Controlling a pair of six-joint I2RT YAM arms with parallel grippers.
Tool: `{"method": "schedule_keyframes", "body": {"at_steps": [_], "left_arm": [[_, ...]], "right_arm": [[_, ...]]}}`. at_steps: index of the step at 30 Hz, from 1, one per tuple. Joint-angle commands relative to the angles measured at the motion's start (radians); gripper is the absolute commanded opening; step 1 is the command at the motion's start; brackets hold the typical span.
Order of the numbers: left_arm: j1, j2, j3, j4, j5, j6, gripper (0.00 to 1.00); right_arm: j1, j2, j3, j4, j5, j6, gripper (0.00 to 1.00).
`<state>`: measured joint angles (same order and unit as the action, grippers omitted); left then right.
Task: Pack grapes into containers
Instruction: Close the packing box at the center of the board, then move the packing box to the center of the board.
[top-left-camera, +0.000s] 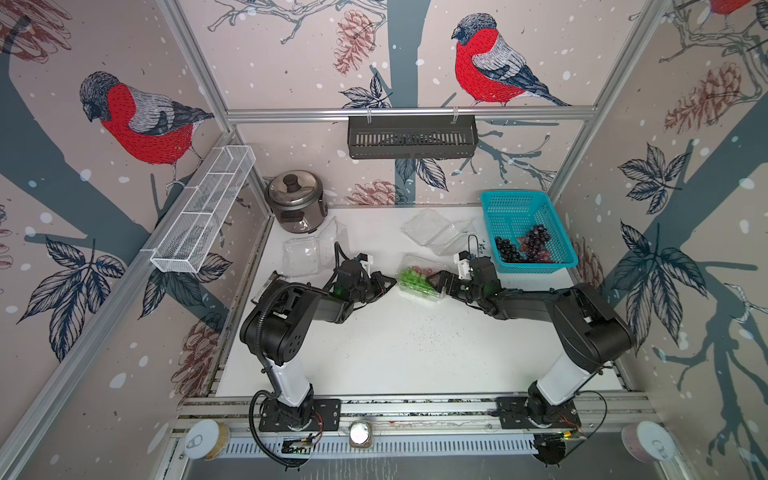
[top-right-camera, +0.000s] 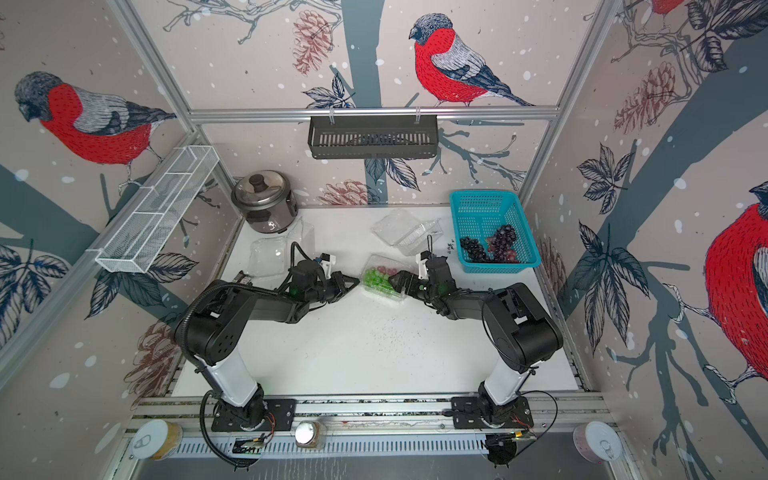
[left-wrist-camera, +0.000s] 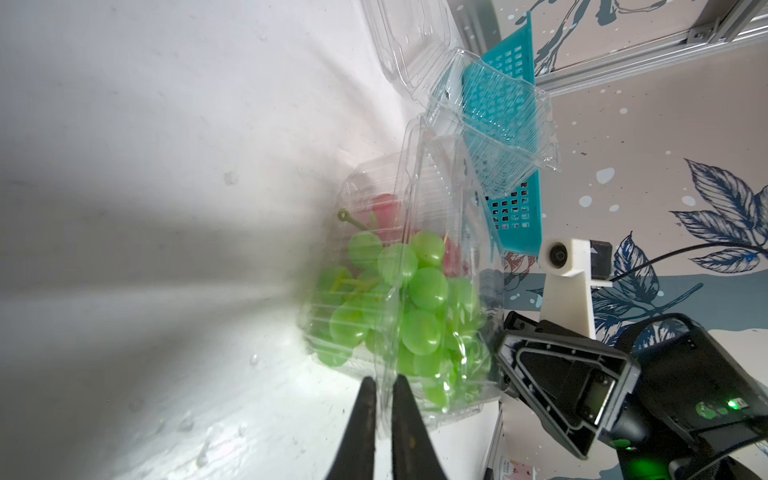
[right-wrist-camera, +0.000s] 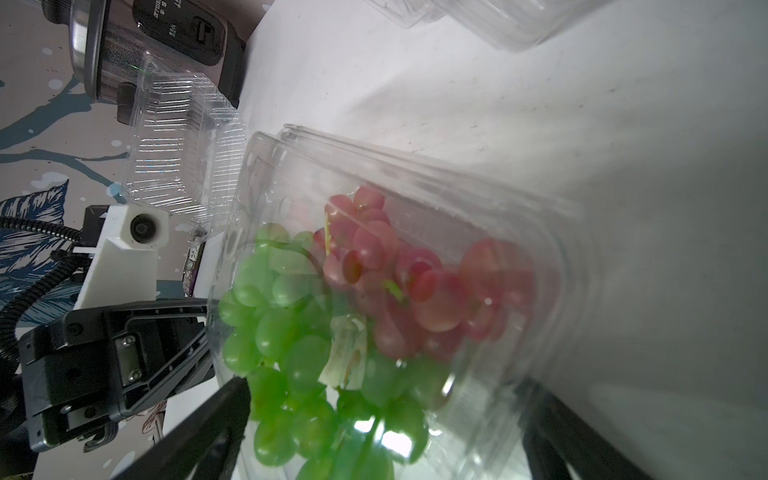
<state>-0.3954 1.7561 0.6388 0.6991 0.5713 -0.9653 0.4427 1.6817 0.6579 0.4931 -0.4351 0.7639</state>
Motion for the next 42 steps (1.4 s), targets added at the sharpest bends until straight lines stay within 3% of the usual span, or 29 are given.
{"method": "schedule_keyframes", "body": {"at_steps": [1,5,7,10,13,15,24,42], "left_arm": [[-0.002,-0.038,0.015,-0.095,-0.039,0.049,0.14],[-0.002,-0.089,0.027,-0.172,-0.070,0.091,0.22],[-0.003,-0.113,0.037,-0.217,-0.086,0.115,0.32],[-0.001,-0.138,0.066,-0.287,-0.115,0.151,0.58],[0.003,-0.133,0.120,-0.355,-0.125,0.181,0.77],[0.002,-0.111,0.166,-0.384,-0.116,0.192,0.96],[-0.003,0.022,0.326,-0.444,-0.070,0.193,0.97],[0.110,0.032,0.352,-0.471,-0.050,0.195,0.97]], "right_arm": [[-0.009,-0.019,0.005,-0.001,-0.006,-0.004,1.00],[-0.023,-0.042,-0.003,-0.016,-0.007,-0.014,1.00],[-0.029,-0.054,-0.009,-0.024,-0.007,-0.019,1.00],[-0.032,-0.070,-0.018,-0.035,-0.008,-0.023,1.00],[-0.024,-0.082,-0.026,-0.044,-0.008,-0.024,1.00],[-0.012,-0.080,-0.026,-0.045,-0.005,-0.022,1.00],[0.057,-0.022,0.052,-0.033,0.009,0.009,1.00],[0.136,0.251,0.364,-0.007,-0.031,0.087,1.00]]}}
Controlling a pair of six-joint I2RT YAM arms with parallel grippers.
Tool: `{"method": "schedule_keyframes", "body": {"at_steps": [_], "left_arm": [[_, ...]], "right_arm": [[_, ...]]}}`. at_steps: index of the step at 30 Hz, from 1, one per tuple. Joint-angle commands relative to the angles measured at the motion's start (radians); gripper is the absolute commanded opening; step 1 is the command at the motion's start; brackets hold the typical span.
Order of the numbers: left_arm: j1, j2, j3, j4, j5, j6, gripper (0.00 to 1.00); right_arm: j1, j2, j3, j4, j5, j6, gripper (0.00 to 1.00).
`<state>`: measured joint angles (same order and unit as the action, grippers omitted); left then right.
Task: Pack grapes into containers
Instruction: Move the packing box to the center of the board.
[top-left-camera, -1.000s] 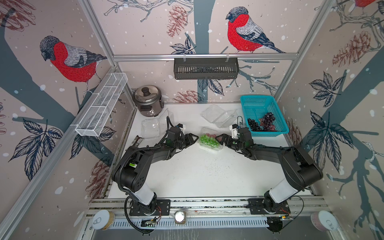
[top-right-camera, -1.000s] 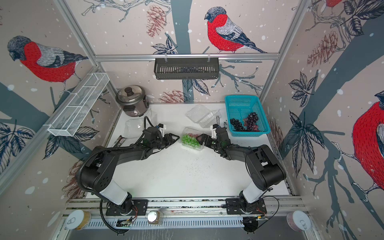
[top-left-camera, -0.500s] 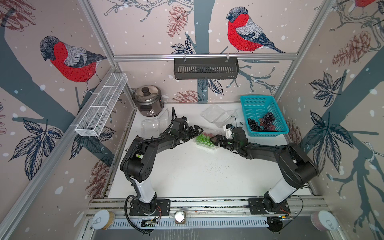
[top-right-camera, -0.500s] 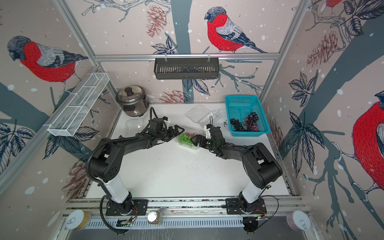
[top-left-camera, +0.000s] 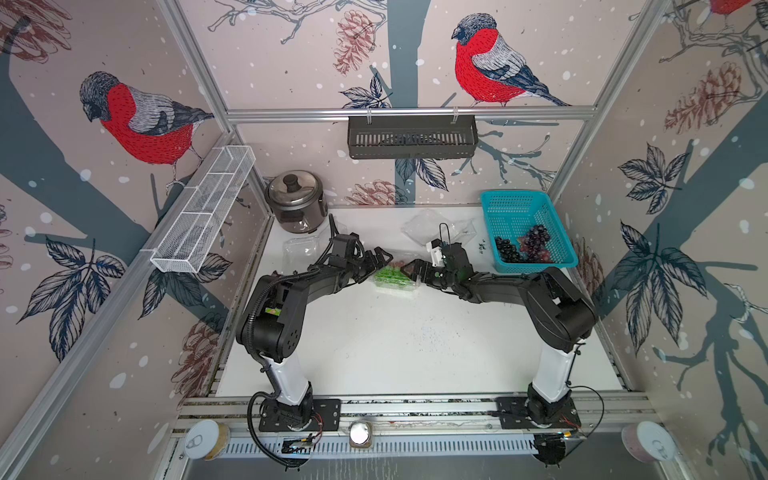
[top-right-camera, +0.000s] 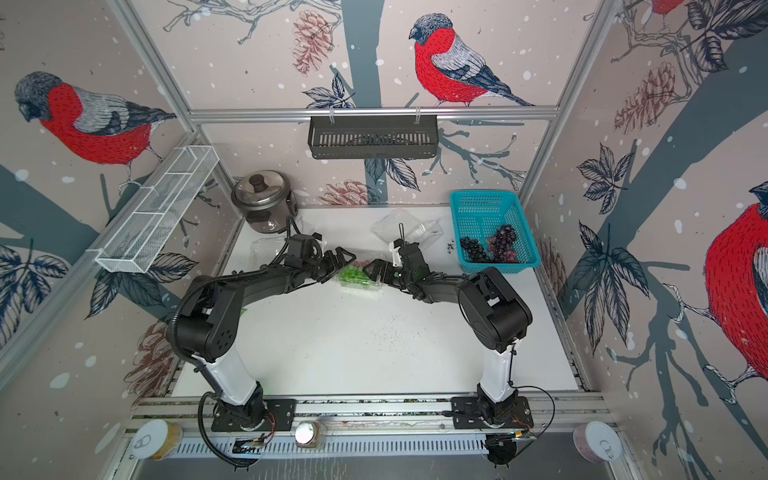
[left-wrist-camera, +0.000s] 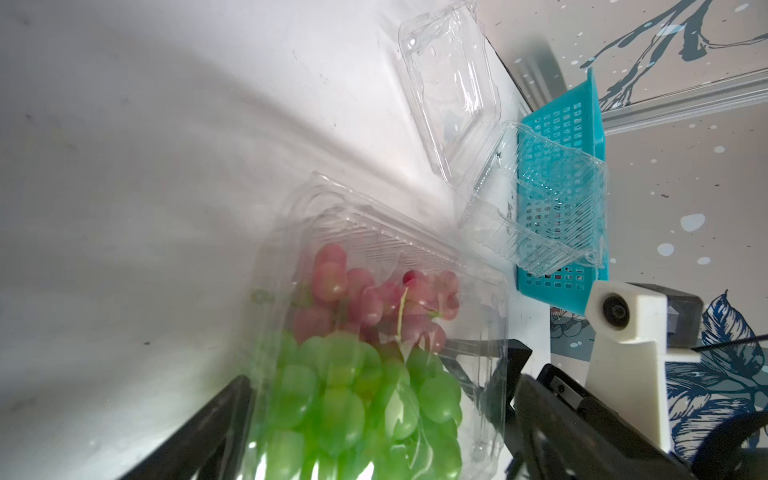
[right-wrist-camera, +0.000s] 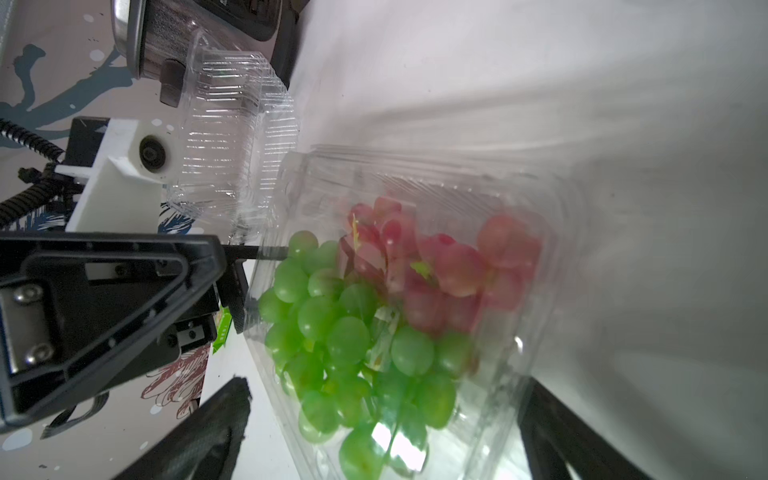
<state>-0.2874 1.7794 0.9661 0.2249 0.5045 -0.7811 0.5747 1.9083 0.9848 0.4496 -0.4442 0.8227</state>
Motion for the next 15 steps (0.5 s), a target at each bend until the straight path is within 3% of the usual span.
{"method": "schedule_keyframes", "body": {"at_steps": [1,15], "left_arm": [[0.004,0.018,0.026,-0.007,0.006,0.011,0.97],[0.045,0.206,0.310,-0.112,-0.015,0.017,0.97]], "right_arm": [[0.005,0.038,0.062,0.032,-0.023,0.032,1.00],[-0.041,0.276,0.404,-0.067,-0.052,0.052,1.00]]}}
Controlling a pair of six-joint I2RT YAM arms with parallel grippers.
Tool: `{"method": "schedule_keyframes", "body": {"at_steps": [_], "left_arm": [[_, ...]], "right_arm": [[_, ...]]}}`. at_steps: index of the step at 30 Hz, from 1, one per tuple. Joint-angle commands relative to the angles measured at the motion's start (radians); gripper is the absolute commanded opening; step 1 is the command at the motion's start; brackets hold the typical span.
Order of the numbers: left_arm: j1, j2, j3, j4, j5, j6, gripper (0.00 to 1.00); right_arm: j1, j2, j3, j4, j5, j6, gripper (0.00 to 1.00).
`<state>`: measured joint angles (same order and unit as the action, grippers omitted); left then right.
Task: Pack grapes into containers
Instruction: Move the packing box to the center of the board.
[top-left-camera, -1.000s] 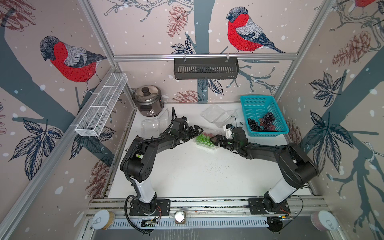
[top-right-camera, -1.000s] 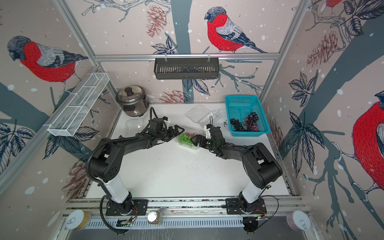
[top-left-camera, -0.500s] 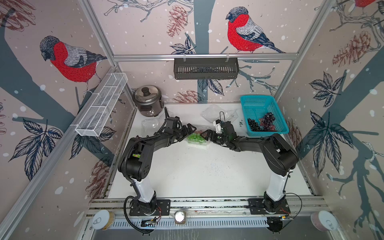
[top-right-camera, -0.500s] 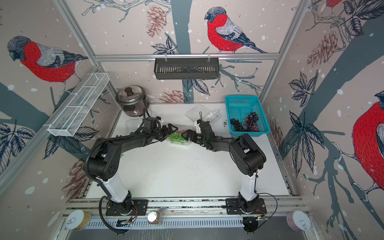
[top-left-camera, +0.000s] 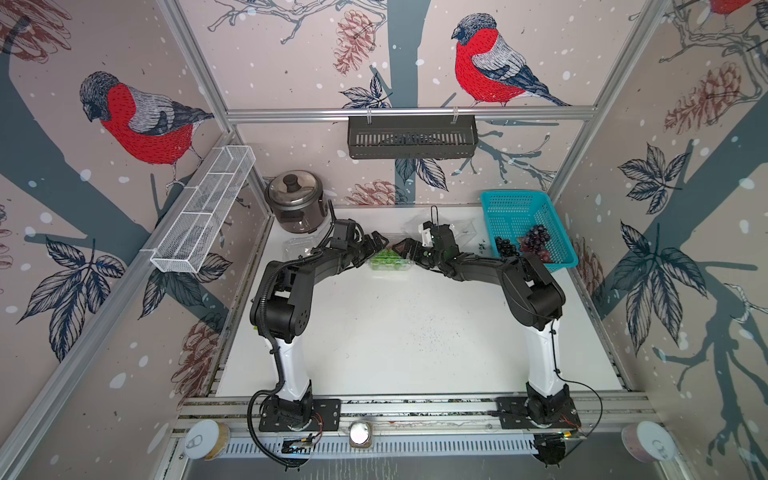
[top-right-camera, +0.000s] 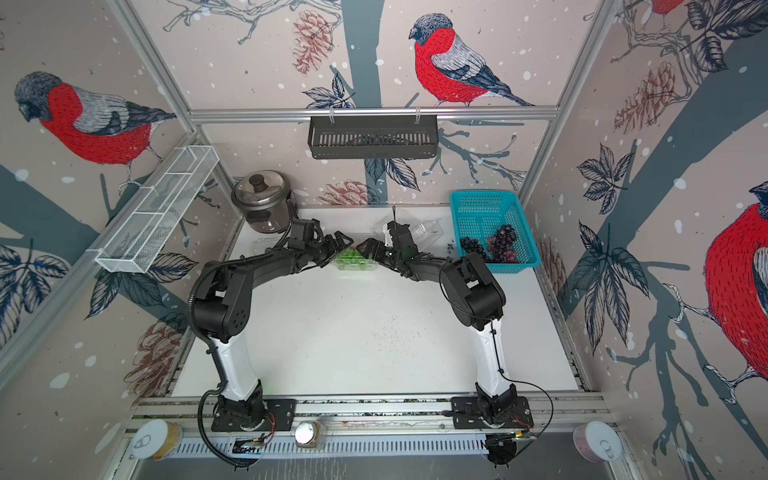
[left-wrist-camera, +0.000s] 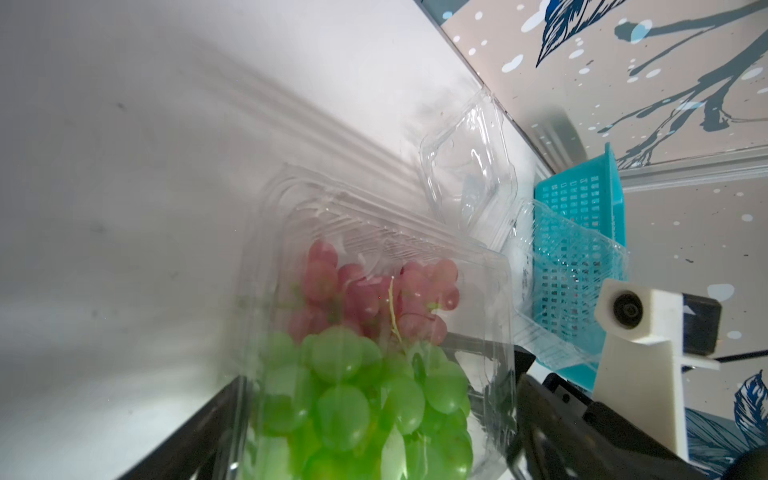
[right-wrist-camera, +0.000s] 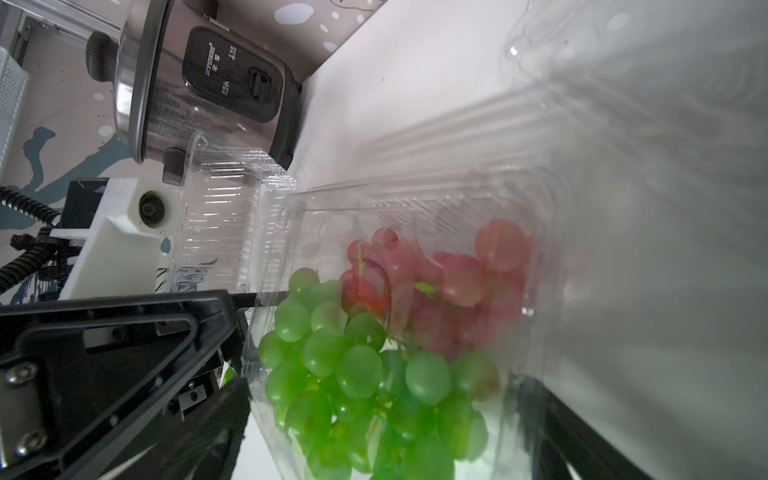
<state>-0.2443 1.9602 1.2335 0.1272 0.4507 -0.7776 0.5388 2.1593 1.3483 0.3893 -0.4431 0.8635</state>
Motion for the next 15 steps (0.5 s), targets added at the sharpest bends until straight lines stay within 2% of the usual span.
{"method": "schedule_keyframes", "body": {"at_steps": [1,9,15], "left_arm": [[0.005,0.043,0.066,-0.022,0.038,0.014,0.97],[0.020,0.159,0.237,-0.099,0.029,0.032,0.97],[0.024,0.189,0.309,-0.159,0.010,0.050,0.97]], "right_arm": [[-0.011,0.042,0.063,-0.014,-0.060,0.011,1.00],[-0.034,0.140,0.246,-0.114,-0.071,-0.017,1.00],[-0.052,0.138,0.277,-0.186,-0.060,-0.055,1.00]]}}
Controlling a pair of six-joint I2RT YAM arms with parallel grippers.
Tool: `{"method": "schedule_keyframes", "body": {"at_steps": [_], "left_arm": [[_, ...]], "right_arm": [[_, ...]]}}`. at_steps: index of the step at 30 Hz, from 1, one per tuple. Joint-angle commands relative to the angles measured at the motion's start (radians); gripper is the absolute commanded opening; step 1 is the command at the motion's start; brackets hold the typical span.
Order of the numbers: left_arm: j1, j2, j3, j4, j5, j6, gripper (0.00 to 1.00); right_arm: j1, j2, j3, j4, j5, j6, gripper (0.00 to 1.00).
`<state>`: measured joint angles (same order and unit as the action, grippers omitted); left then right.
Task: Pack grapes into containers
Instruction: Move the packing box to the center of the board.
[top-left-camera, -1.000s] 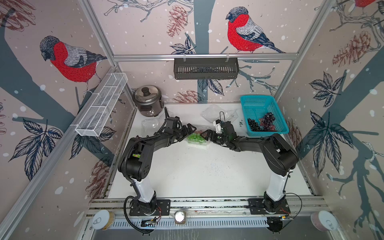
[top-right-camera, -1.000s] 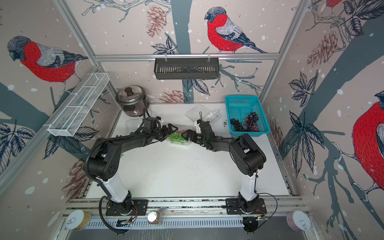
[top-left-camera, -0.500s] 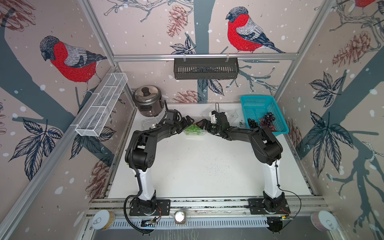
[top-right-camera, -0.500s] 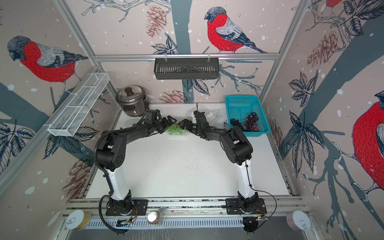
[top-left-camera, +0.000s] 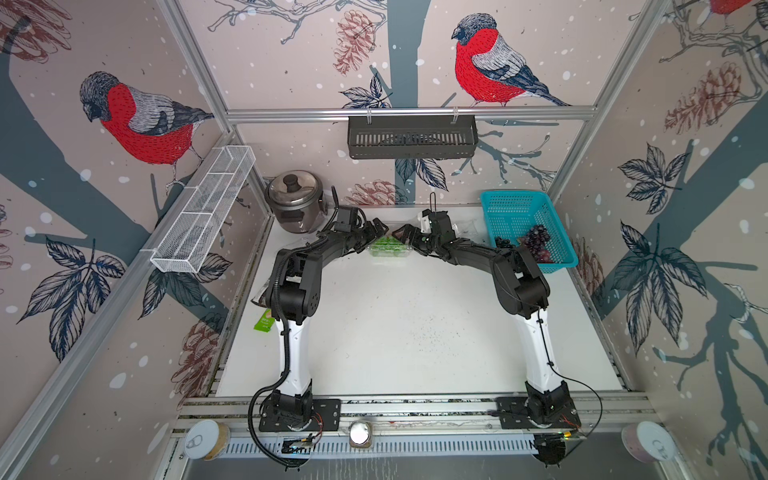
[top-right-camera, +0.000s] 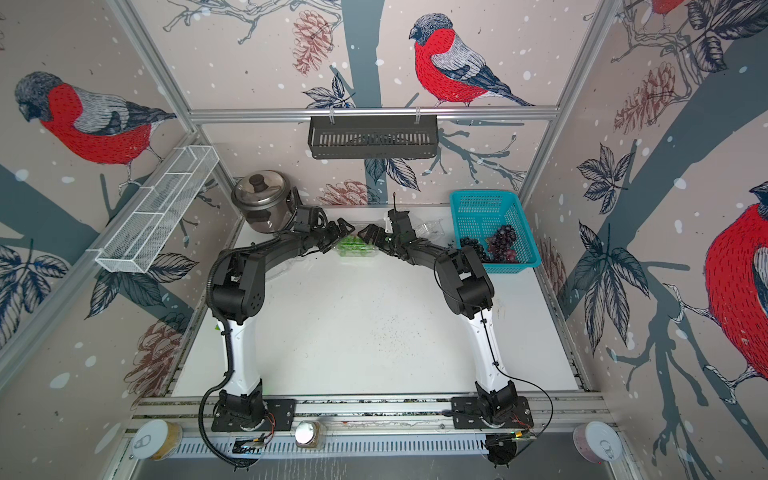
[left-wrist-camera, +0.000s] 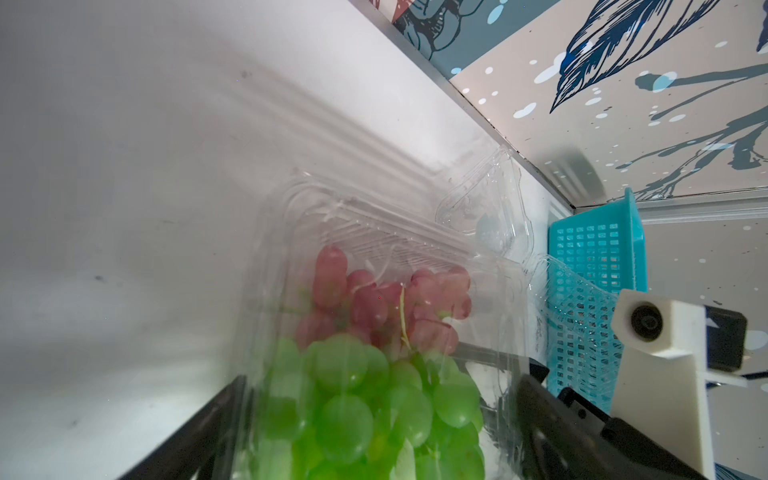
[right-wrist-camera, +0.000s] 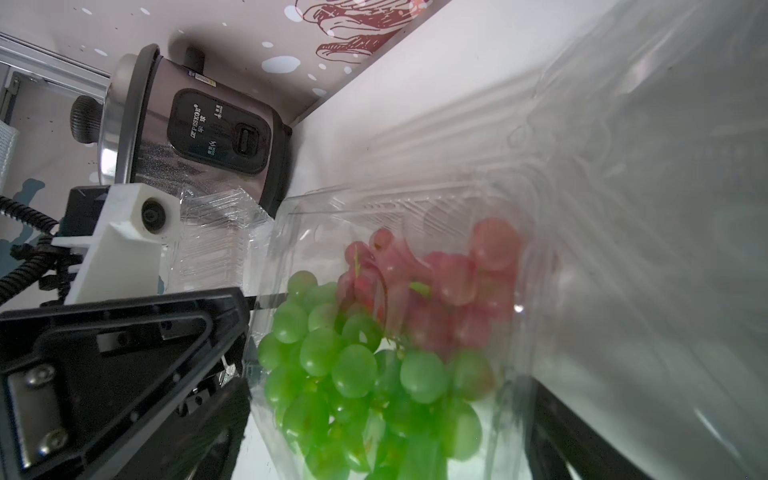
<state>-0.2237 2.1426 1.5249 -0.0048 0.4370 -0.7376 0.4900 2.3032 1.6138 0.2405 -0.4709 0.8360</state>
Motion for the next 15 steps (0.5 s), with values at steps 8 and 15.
{"method": "schedule_keyframes", "body": {"at_steps": [8,15], "left_arm": [[0.009,0.017,0.074,-0.128,-0.015,0.040,0.97],[0.012,0.033,0.227,-0.297,-0.047,0.087,0.97]], "right_arm": [[-0.023,-0.061,0.025,-0.153,-0.006,-0.093,1.00],[-0.029,-0.122,0.077,-0.270,0.037,-0.142,1.00]]}}
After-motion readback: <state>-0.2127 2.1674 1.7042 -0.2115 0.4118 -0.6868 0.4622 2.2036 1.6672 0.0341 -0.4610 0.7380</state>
